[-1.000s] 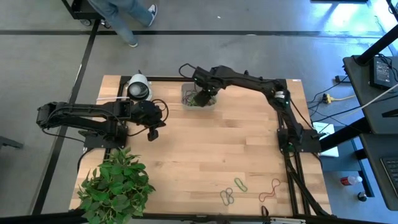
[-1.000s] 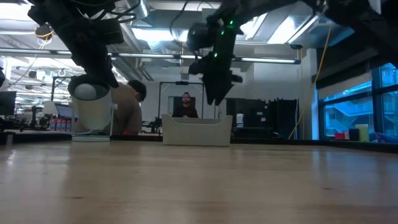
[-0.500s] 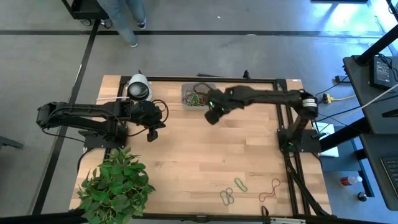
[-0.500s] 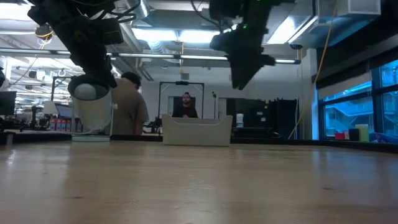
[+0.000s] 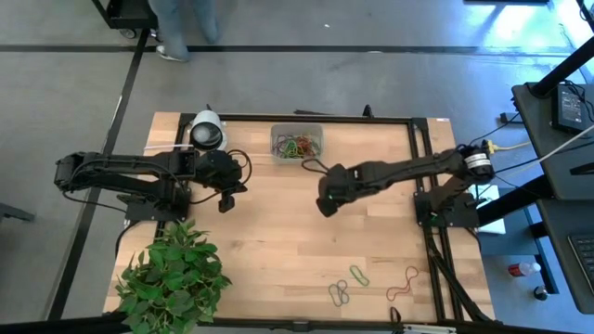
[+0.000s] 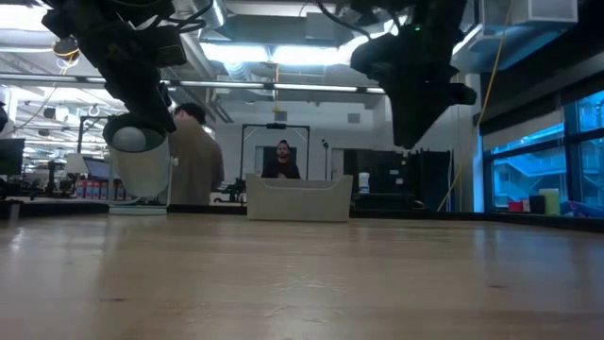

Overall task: Pick and place rubber bands into bin
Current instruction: Put the green rubber band into the white bin

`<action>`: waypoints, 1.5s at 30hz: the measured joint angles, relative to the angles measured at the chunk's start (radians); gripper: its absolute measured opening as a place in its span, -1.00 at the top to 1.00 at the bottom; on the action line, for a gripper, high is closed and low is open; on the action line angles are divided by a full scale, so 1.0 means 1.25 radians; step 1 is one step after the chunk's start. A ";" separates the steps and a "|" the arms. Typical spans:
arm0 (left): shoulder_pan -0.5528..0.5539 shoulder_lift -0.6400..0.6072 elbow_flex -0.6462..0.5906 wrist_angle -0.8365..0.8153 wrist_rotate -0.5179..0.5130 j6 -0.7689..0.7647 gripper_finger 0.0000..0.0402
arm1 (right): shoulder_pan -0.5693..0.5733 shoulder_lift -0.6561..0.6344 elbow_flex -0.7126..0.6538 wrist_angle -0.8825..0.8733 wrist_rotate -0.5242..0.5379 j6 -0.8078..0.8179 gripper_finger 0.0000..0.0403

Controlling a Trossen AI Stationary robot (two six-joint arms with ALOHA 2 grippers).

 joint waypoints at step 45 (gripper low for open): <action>0.000 0.000 0.000 0.007 0.000 0.007 0.99 | 0.302 0.002 -0.011 0.002 0.020 0.413 0.58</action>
